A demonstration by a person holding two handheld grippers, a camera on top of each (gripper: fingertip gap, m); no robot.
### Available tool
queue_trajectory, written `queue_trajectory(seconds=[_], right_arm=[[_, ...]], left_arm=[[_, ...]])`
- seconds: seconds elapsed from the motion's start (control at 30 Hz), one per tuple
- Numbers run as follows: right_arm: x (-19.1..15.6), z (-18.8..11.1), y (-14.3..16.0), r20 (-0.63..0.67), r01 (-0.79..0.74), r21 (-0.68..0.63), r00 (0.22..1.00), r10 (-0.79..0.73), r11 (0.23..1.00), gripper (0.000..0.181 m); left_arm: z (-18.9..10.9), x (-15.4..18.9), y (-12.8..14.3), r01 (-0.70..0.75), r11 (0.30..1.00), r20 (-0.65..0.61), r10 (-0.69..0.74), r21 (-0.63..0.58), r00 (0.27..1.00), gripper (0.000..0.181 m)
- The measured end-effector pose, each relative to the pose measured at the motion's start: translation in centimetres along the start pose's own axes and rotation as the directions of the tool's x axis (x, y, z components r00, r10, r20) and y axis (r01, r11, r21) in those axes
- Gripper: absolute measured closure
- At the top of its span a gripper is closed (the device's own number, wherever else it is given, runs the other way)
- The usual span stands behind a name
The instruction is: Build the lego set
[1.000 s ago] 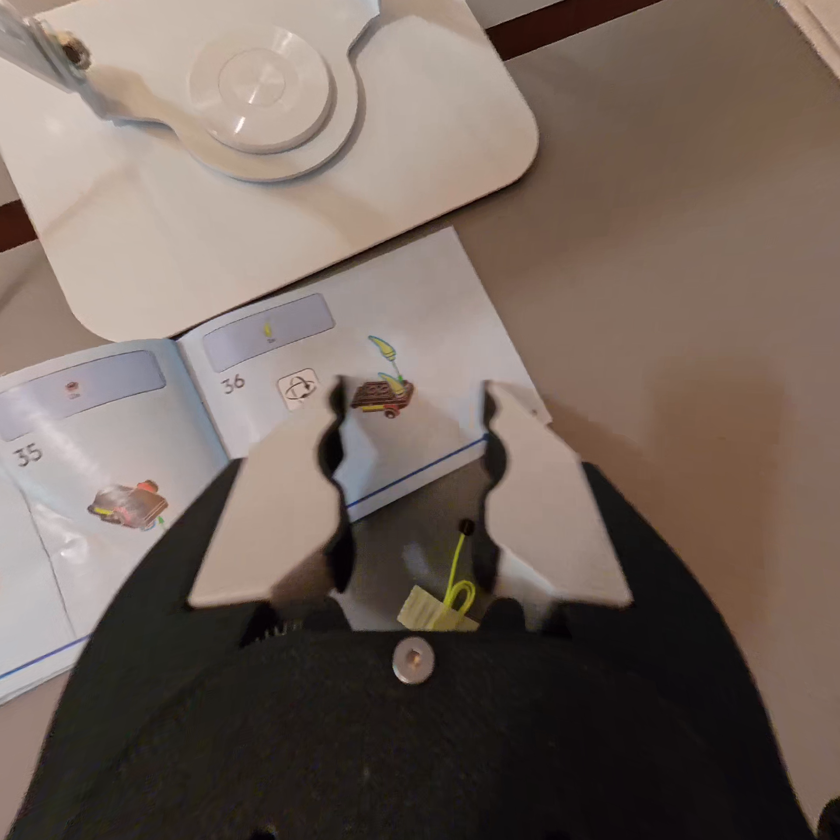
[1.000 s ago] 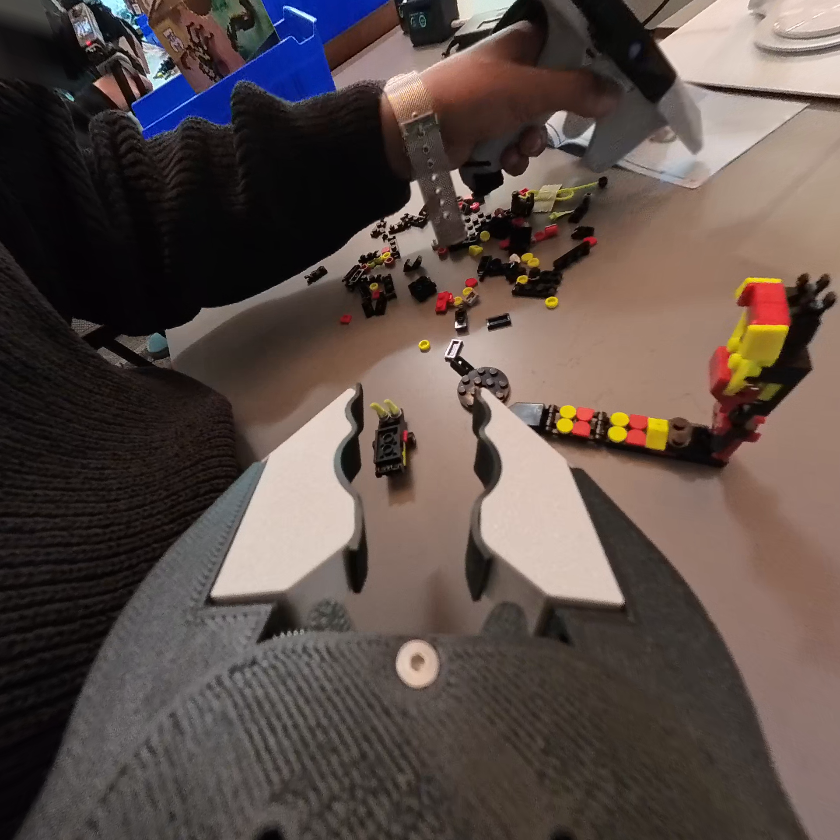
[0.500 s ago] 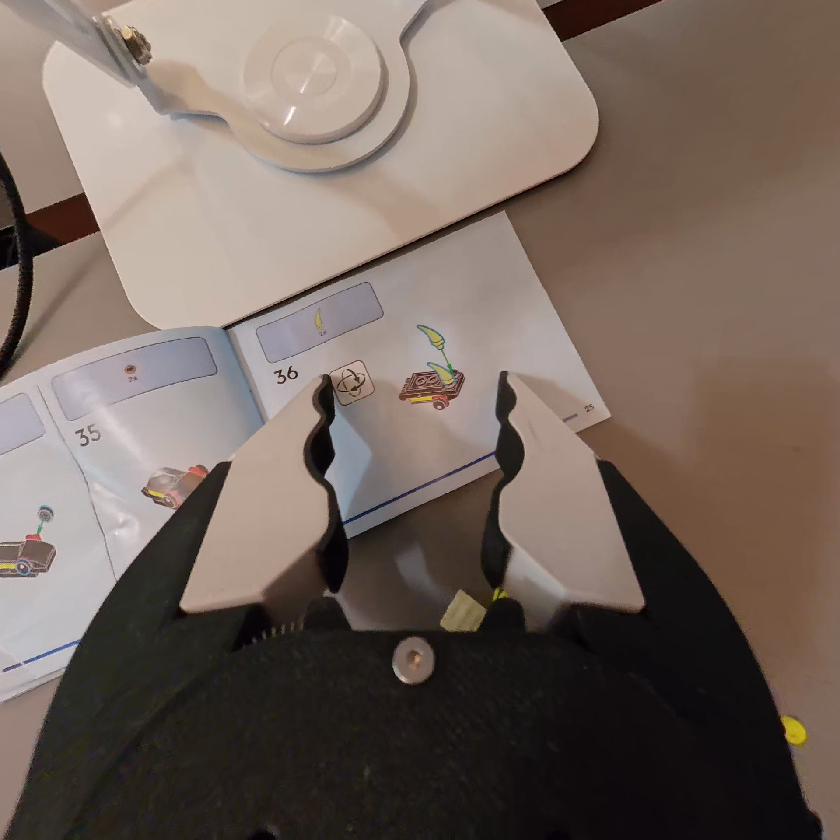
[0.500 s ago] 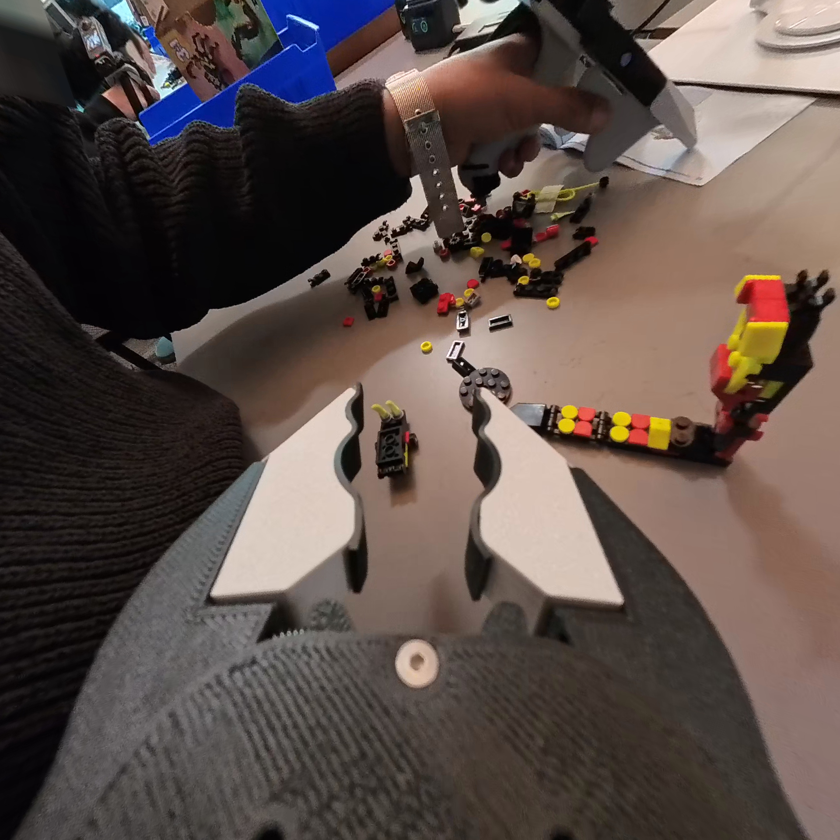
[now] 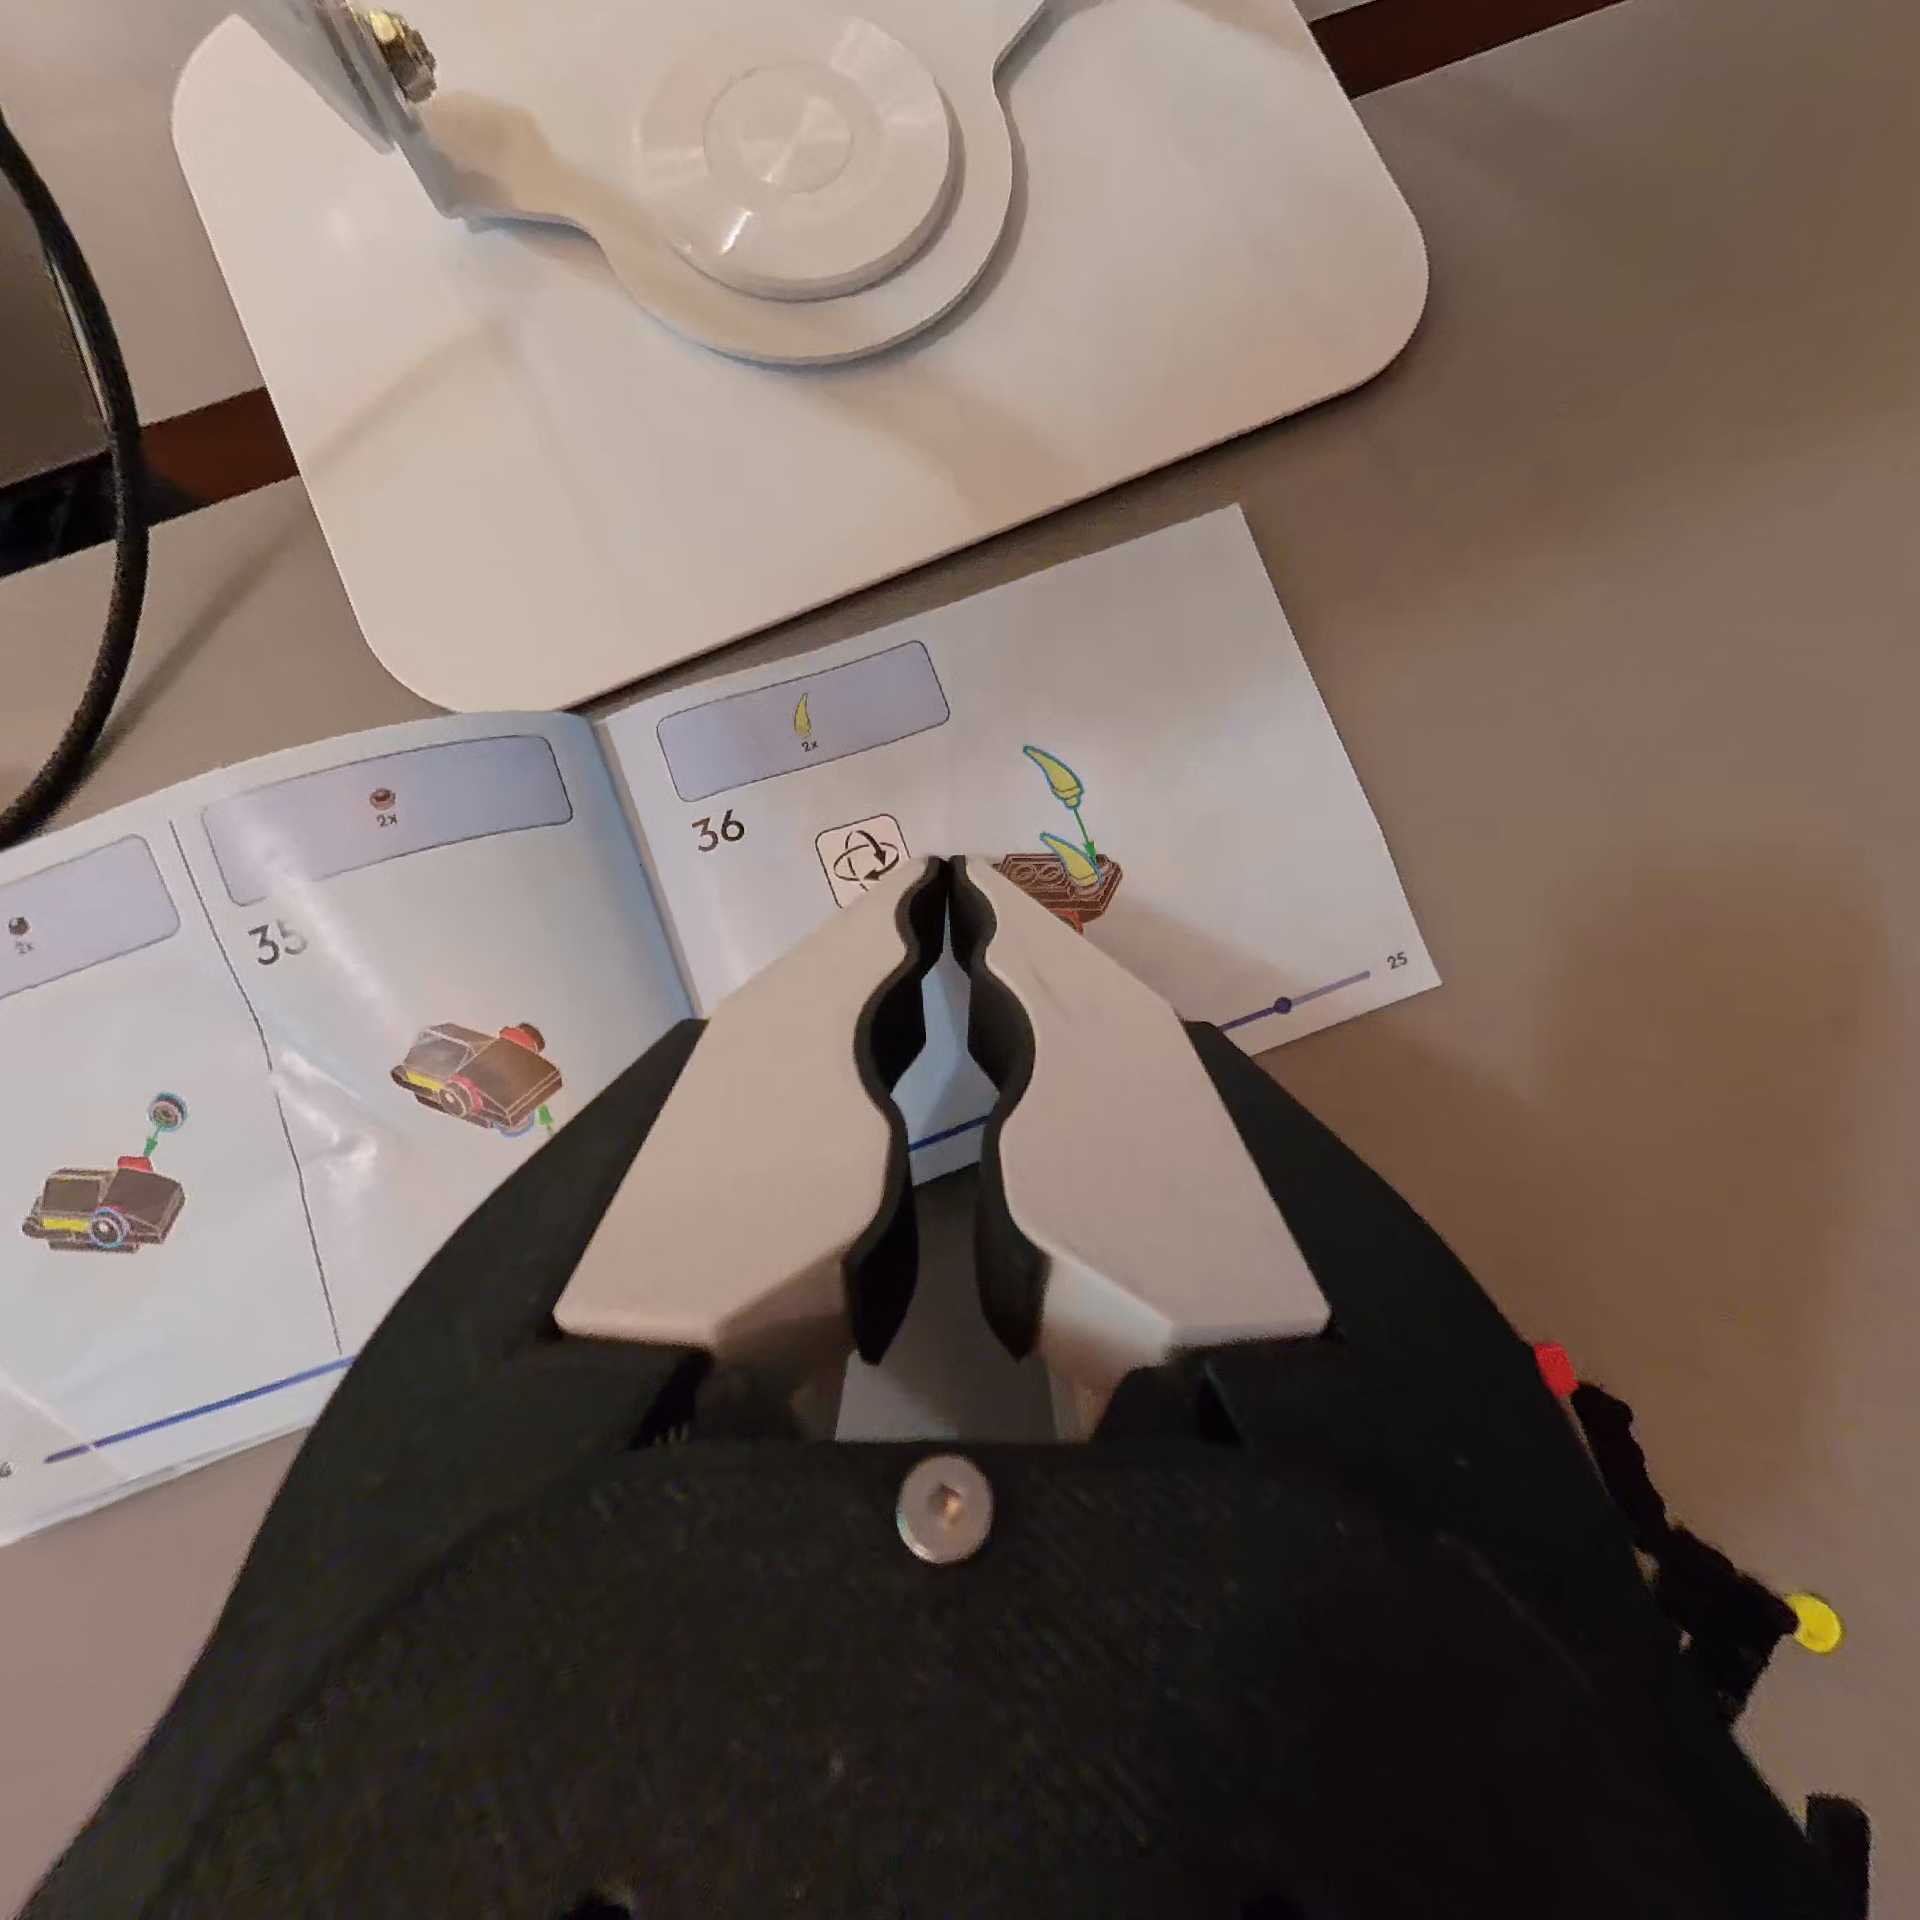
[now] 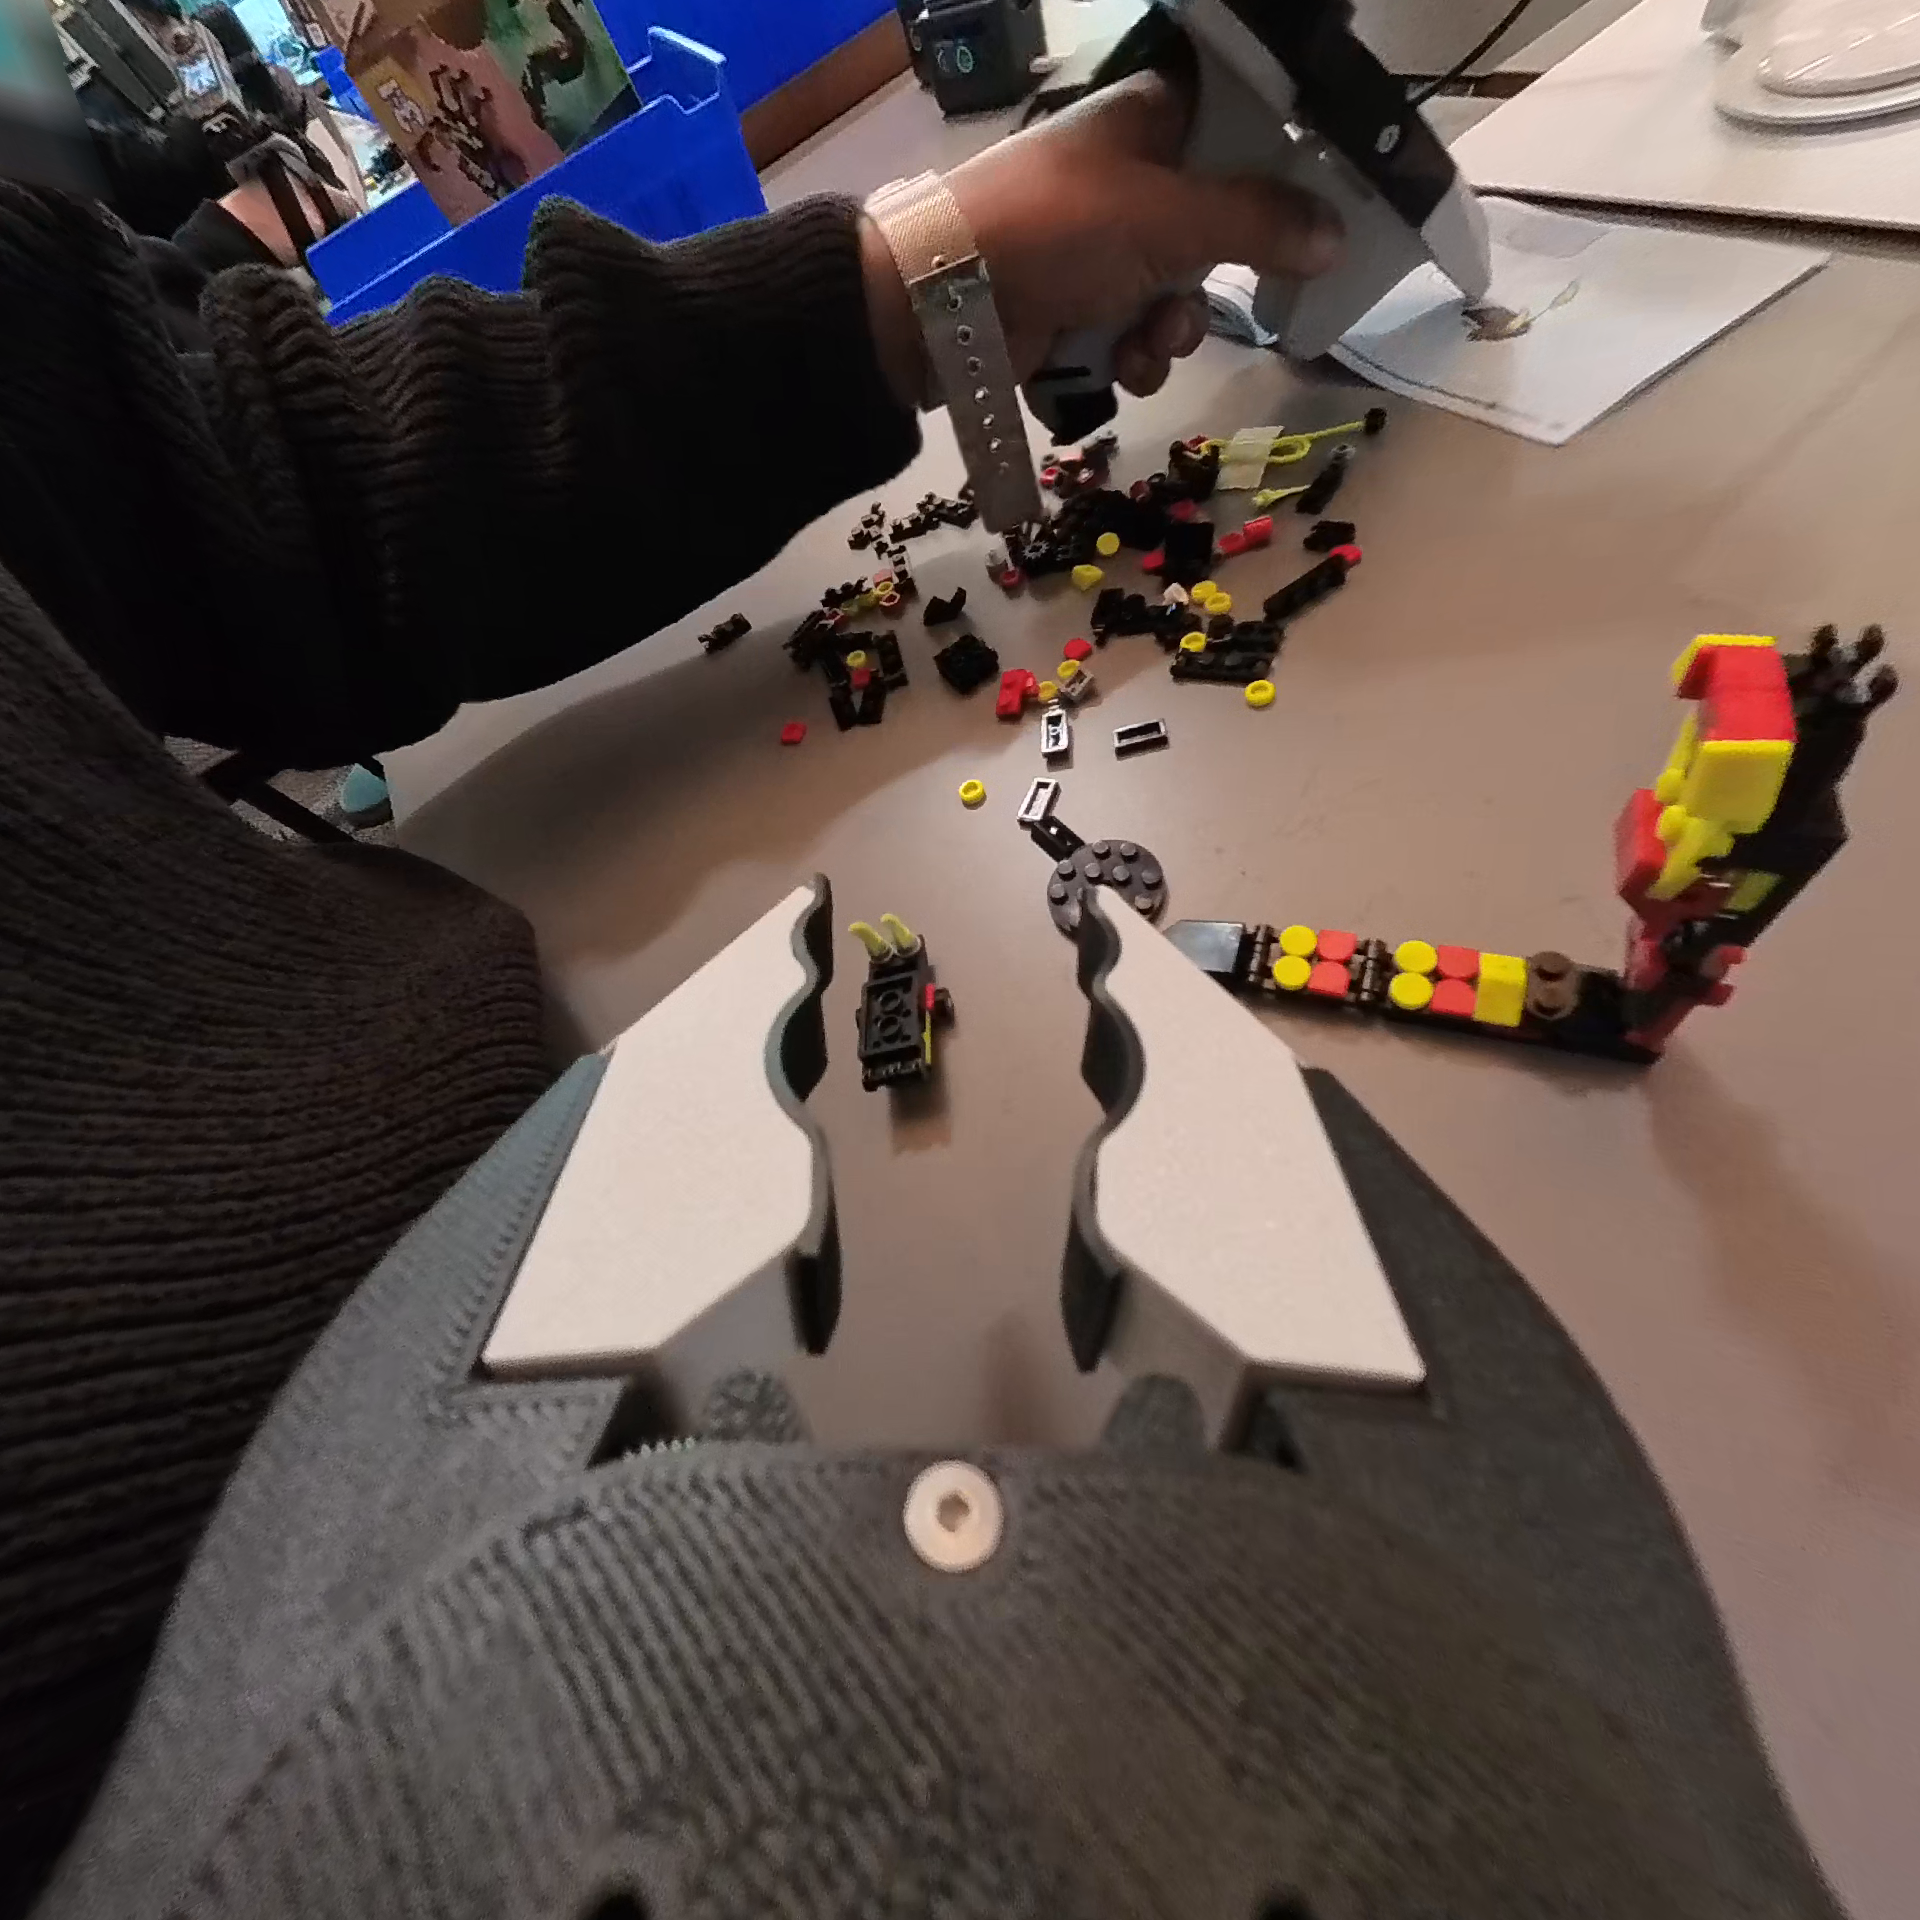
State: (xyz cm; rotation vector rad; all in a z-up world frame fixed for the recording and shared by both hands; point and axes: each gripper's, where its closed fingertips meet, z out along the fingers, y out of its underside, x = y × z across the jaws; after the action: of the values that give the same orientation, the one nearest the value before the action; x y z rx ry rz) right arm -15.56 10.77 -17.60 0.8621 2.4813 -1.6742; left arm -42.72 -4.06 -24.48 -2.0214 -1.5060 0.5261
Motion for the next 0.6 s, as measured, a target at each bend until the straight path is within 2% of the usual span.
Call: queue_trajectory(seconds=[0.07, 0.13, 0.17, 0.23, 0.33, 0.6], right_arm=[[0.0, 0.1, 0.0, 0.002, -0.002, -0.001, 1.000, 0.002, 1.000, 0.136], [0.0, 0.2, 0.1, 0.006, -0.004, -0.003, 1.000, 0.004, 1.000, 0.136], [-0.1, 0.2, 0.1, 0.007, -0.005, -0.004, 1.000, 0.005, 1.000, 0.136], [-0.1, 0.2, 0.1, 0.007, -0.003, -0.005, 1.000, 0.003, 1.000, 0.136], [-0.1, 0.1, 0.0, 0.006, -0.004, -0.002, 1.000, 0.004, 1.000, 0.136], [0.0, 0.0, 0.0, 0.011, -0.014, 0.006, 1.000, 0.014, 1.000, 0.136]], left_arm=[[-0.5, 0.5, 0.0, 0.017, 1.000, -0.028, -0.016, 0.009, 0.999, 0.181], [-1.0, 2.0, 0.1, 0.011, 1.000, -0.106, -0.010, 0.006, 0.994, 0.133], [-1.1, 2.7, 0.1, 0.011, 1.000, -0.137, -0.011, 0.000, 0.991, 0.117], [-1.1, 3.5, 0.3, -0.007, 1.000, -0.141, 0.005, -0.017, 0.990, 0.099], [-0.3, 3.5, 0.8, -0.074, 0.996, -0.082, 0.070, -0.045, 0.994, 0.093], [-0.1, 3.7, 0.8, -0.119, 0.992, -0.075, 0.115, -0.046, 0.990, 0.090]])
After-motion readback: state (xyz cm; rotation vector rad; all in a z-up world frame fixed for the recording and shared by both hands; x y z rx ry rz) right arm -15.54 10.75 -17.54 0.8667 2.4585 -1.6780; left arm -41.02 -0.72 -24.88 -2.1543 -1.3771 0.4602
